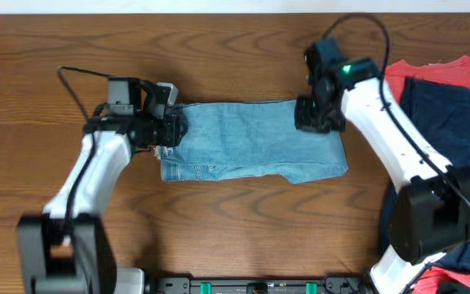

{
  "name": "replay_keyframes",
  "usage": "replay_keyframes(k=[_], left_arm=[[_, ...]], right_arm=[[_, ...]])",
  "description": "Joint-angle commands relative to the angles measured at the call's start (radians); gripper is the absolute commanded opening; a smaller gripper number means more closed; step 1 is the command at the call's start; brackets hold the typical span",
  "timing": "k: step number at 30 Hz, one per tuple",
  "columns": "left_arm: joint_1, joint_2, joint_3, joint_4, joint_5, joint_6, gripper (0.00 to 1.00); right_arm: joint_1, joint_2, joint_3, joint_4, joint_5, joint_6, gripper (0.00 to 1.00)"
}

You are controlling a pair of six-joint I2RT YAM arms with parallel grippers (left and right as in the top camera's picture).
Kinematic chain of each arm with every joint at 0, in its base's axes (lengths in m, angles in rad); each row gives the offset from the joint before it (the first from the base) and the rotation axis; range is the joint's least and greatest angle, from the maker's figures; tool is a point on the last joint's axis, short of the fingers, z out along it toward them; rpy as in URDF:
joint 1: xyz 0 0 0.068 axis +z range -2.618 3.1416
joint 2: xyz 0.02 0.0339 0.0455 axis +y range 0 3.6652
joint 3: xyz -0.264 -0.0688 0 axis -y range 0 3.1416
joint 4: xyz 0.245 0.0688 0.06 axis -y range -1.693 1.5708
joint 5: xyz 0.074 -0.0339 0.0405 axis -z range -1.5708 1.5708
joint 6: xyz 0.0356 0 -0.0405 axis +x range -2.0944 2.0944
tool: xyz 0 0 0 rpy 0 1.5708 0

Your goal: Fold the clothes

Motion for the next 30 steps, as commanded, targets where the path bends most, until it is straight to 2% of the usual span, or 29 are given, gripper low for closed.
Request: replay_keyframes(k=[1,5,9,14,22,26,30], left_arm=[[0.001,0.100,0.016,0.012,-0.131,-0.087,0.42],[0.001,0.169,0.016,-0.006,-0.172,-0.097,0.42],[0.001,0.164,0.016,-0.012,-0.179,-0.098,0.42],[0.000,0.114,0.040,-0.044,-0.145,-0.129,0.42],[-0.016,-0.112,0.081,-0.163,0.133,-0.128,0.43],[-0.077,-0.148,0.079,-0.212,0.130,-0.090,0.43],[-0.156,-0.118,0.045,-0.214,0.065,-0.068,0.42]], right_arm=[[-0.047,0.012,-0.148,0.095,0.018,0.019,0.09],[-0.118,0.012,-0.317,0.226,0.047,0.050,0.09],[-0.196,0.012,-0.418,0.300,0.040,0.071,0.04],[-0.239,-0.013,-0.398,0.289,-0.115,-0.063,0.04],[-0.240,-0.248,-0.314,0.252,-0.235,-0.206,0.06],[-0.235,-0.351,-0.314,0.327,-0.249,-0.206,0.07],[-0.211,-0.354,-0.318,0.406,-0.248,-0.206,0.09]])
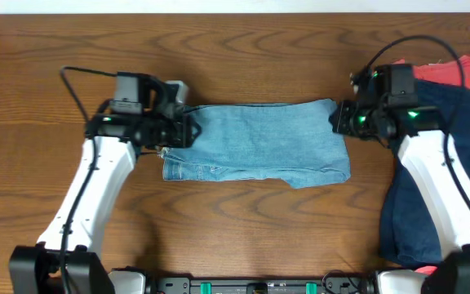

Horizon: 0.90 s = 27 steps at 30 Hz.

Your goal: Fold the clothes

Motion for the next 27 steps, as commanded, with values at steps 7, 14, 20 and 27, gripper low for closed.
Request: replay_keyframes(k=[7,14,20,27], left_arm=[[-0.138,0.179,-0.074,-0.069,-0.221,0.018,0.39],[-0.128,0.327,-0.074,-0.089,-0.313,-0.047,0.38],[-0.126,0.328,-0.068,-0.093,-0.313,-0.046,0.38],[-0.093,0.275,0.050,-0.229,-0.300,-0.047,0.44]], right_arm=[[0.032,0.187,-0.014,0.197,0.170,0.048,0.01],[-0.005,0.465,-0.013,0.327,0.246,0.080,0.01],[-0.050,0.550,-0.013,0.315,0.247,0.080,0.01],[-0.071,0.354,-0.001,0.174,0.138,0.038,0.06]])
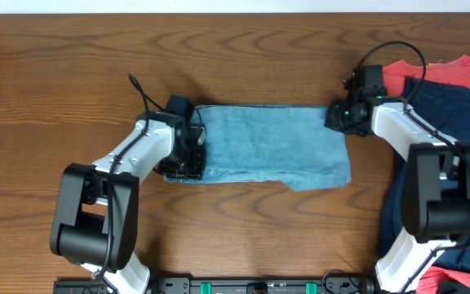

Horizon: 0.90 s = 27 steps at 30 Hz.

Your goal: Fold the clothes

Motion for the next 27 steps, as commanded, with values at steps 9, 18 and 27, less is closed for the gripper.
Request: replay_keyframes(k=[9,18,27], left_arm=[[0.146,-0.227,0.222,-0.106,-0.035,-0.006,0.85],[0.324,-0.172,0.185,-0.094,0.100,0.027,0.98],[0.340,0.043,0.185,-0.078,0.255,0.174,0.98]], right_arm=[[0.083,-0.353,-0.019,-0.272,-0.212,-0.070,0.08],[0.270,-0.264,-0.070,-0.288,-0.132,-0.068,0.11],[0.317,-0.021,-0.095,-0.165,-0.128,-0.064,0.07]])
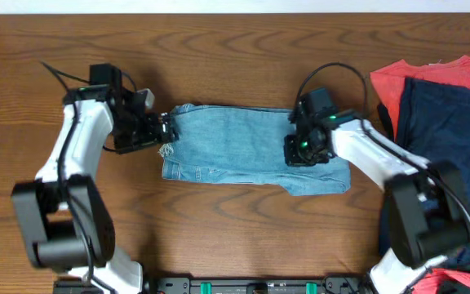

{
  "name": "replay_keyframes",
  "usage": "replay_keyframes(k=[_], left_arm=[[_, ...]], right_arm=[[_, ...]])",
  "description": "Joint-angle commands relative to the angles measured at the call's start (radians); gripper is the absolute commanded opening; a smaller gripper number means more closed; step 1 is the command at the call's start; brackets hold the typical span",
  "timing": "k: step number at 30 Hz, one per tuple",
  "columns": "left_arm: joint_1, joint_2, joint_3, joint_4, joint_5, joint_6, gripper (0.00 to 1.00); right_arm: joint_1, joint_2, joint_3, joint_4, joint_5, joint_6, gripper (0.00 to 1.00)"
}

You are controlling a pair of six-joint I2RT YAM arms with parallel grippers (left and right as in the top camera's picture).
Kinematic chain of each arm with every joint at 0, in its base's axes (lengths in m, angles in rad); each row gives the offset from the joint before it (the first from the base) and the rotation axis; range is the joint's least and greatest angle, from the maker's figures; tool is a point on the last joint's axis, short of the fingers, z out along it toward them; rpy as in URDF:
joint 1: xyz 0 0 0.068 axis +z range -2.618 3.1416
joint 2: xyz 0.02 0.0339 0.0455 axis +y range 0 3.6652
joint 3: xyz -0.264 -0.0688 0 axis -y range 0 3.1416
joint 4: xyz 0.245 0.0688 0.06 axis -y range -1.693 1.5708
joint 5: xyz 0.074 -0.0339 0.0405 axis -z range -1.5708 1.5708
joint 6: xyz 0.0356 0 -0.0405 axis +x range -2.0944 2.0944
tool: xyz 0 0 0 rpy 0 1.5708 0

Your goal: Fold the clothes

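A light-blue denim garment [235, 147] lies flat as a long rectangle in the middle of the wooden table [243, 49]. My left gripper [166, 129] is at the garment's left edge, fingers pointing right and touching the frayed hem. My right gripper [300, 152] sits on top of the denim, a short way in from its right end, and its arm covers the upper right corner. The overhead view does not show how wide either pair of fingers stands.
A pile of clothes lies at the right edge: a red garment [431, 73] with a navy one [451, 131] on top of it. More red cloth [463, 282] shows at the bottom right corner. The arm mounts [259, 286] run along the front edge.
My left gripper went from the garment's lower left corner to the middle of its left edge. My right gripper shifted from the upper right corner leftward onto the denim. The denim barely changed shape.
Both grippers first held the denim's ends, the right one a little inward. Then the right gripper was at the far right end and the cloth lay stretched longer. Later the left was at the lower left corner. Now the left is at the left edge and the right is over the cloth.
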Motion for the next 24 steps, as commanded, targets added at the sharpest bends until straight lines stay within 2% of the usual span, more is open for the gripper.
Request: replay_keyframes(k=[1,11,17,19,21,23,24], left_arm=[[0.003,0.064,-0.010,-0.001,0.066,0.084,0.98],[-0.005,0.263,-0.010,0.053,0.070,0.104,0.98],[-0.022,0.363,-0.010,0.088,0.219,0.105,1.00],[-0.031,0.371,-0.010,0.097,0.239,0.104,0.91],[-0.039,0.371,-0.010,0.101,0.239,0.104,0.76],[-0.042,0.371,-0.010,0.104,0.238,0.109,0.53],[-0.042,0.371,-0.010,0.103,0.238,0.111,0.35]], right_arm=[[0.006,0.075,-0.011,0.009,0.014,-0.004,0.06],[0.006,0.135,-0.011,0.006,0.013,-0.002,0.04],[0.006,0.135,-0.011,0.005,0.014,-0.003,0.04],[0.006,0.135,-0.011,0.005,0.014,-0.003,0.04],[0.006,0.135,-0.011,0.006,0.014,-0.003,0.04],[0.006,0.135,-0.011,0.005,0.014,-0.003,0.04],[0.006,0.135,-0.011,0.005,0.014,-0.003,0.04]])
